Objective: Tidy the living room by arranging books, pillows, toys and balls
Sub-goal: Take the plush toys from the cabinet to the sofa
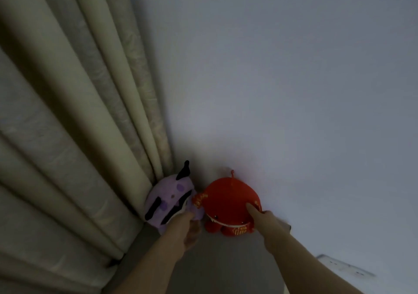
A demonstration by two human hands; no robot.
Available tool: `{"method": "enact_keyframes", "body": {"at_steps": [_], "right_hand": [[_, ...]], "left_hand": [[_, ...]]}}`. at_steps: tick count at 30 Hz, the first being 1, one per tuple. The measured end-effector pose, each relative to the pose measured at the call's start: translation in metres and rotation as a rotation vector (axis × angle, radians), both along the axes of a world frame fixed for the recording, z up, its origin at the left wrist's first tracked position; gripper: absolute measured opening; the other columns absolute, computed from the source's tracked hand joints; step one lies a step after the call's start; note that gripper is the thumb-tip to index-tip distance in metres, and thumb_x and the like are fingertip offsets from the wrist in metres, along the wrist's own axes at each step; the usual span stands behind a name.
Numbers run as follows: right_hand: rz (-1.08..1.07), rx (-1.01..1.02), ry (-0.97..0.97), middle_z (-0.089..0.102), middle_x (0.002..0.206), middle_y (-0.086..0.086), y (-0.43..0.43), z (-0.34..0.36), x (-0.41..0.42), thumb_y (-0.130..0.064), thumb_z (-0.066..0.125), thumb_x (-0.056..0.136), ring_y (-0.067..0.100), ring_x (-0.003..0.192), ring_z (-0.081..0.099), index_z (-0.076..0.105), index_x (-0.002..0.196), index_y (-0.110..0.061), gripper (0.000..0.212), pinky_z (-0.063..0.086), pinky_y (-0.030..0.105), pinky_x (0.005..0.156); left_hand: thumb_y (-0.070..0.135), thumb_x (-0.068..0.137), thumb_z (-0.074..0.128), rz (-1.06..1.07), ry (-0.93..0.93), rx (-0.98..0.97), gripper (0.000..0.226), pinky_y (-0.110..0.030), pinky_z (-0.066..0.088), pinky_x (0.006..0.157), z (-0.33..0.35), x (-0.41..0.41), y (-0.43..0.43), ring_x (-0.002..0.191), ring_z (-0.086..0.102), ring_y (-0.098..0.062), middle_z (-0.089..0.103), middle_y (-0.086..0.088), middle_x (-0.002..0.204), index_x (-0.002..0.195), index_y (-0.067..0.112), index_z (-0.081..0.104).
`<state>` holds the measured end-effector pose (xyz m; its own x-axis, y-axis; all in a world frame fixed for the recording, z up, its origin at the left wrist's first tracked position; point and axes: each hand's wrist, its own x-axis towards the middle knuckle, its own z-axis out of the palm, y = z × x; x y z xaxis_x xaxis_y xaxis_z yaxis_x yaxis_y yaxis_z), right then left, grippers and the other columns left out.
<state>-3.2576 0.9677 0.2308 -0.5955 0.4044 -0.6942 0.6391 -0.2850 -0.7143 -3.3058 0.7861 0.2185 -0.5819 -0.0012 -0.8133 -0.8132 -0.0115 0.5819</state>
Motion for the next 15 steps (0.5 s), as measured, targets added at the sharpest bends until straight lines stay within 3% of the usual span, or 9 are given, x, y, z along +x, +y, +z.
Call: {"method": "enact_keyframes", "body": {"at_steps": [3,5,7,9,12,15], "right_hand": [[0.045,0.103,-0.021,0.054,0.07,0.011,0.0,0.005,-0.005,-0.023,0.043,0.099,0.02,0.058,0.05,0.054,0.1,0.0,0.026,0.041,0.025,0.051],[-0.061,0.059,0.058,0.044,0.058,0.008,0.003,0.008,-0.012,-0.02,0.039,0.1,0.019,0.048,0.042,0.048,0.079,-0.005,0.028,0.036,0.025,0.045],[-0.15,0.033,0.158,0.035,0.05,0.003,0.004,0.014,-0.018,-0.02,0.043,0.099,0.016,0.041,0.032,0.042,0.065,-0.009,0.036,0.027,0.023,0.039],[-0.193,0.032,0.229,0.031,0.04,-0.002,-0.001,0.021,-0.022,-0.022,0.046,0.097,0.014,0.035,0.029,0.041,0.058,-0.013,0.041,0.024,0.023,0.04],[-0.251,-0.008,0.204,0.035,0.037,-0.004,-0.01,0.023,-0.024,-0.021,0.047,0.097,0.015,0.037,0.031,0.046,0.063,-0.018,0.035,0.027,0.021,0.036],[-0.176,-0.023,0.072,0.042,0.059,0.004,-0.019,0.014,-0.024,-0.018,0.048,0.097,0.018,0.051,0.037,0.046,0.071,-0.015,0.026,0.034,0.018,0.034]], "left_hand": [[0.016,0.096,0.05,0.044,-0.015,0.003,0.017,-0.028,0.041,0.058,0.001,0.001,0.0,0.069,0.054,-0.02,0.059,-0.01,0.079,0.091,0.003,0.059],[0.016,0.096,0.048,0.056,-0.008,-0.004,0.029,-0.026,0.041,0.055,0.003,-0.002,-0.002,0.064,0.052,-0.021,0.062,-0.018,0.086,0.113,-0.006,0.057],[0.016,0.098,0.044,0.024,0.02,-0.023,0.043,-0.017,0.038,0.044,0.004,-0.005,-0.004,0.048,0.045,-0.017,0.063,-0.028,0.09,0.129,-0.014,0.044],[0.013,0.098,0.043,0.04,0.066,-0.04,0.039,-0.017,0.037,0.044,0.01,-0.01,-0.007,0.043,0.048,-0.014,0.06,-0.016,0.067,0.127,-0.012,0.048],[0.006,0.096,0.046,-0.025,0.215,-0.137,0.022,-0.022,0.041,0.06,0.02,-0.02,-0.013,0.063,0.051,-0.016,0.055,-0.005,0.074,0.113,-0.003,0.056],[0.005,0.095,0.043,-0.107,0.373,-0.334,0.021,-0.023,0.046,0.056,0.024,-0.035,-0.024,0.066,0.051,-0.022,0.061,-0.015,0.081,0.096,-0.008,0.059]]}}
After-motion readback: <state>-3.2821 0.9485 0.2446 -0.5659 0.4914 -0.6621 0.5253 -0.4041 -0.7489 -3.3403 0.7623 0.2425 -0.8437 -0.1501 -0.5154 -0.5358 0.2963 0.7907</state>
